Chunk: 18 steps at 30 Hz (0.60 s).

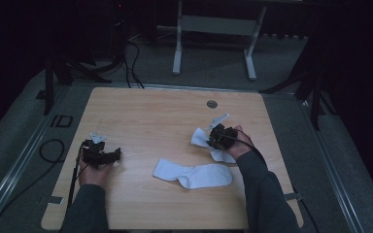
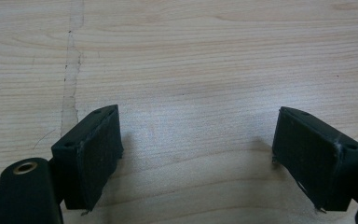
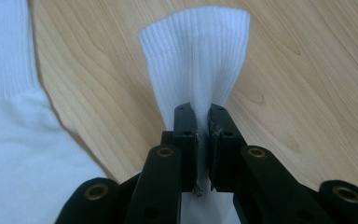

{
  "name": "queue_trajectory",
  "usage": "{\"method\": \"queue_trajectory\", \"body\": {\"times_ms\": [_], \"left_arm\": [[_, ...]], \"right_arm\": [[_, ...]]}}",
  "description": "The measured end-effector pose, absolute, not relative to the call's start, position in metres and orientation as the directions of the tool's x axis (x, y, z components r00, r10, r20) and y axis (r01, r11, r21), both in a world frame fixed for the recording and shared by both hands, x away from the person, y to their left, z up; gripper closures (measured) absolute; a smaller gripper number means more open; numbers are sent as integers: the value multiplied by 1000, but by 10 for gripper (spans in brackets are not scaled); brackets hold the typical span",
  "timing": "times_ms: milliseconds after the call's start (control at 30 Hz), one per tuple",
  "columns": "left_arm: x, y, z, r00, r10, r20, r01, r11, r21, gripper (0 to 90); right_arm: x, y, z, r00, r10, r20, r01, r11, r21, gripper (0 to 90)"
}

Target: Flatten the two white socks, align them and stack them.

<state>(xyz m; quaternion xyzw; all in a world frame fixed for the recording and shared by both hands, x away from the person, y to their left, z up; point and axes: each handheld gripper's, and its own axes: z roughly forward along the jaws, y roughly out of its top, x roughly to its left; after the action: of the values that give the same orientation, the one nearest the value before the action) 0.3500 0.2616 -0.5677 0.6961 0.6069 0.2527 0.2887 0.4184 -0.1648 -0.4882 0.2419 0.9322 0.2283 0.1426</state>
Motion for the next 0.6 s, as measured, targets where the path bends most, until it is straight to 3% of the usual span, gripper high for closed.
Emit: {"method": "queue_trajectory", "body": {"times_ms": [600], "left_arm": [[350,261,-568,132,991,-2,697,-92,711,158]], "right_arm": [[392,-167,-466,-845,516,-143,371,756,539,829]]}}
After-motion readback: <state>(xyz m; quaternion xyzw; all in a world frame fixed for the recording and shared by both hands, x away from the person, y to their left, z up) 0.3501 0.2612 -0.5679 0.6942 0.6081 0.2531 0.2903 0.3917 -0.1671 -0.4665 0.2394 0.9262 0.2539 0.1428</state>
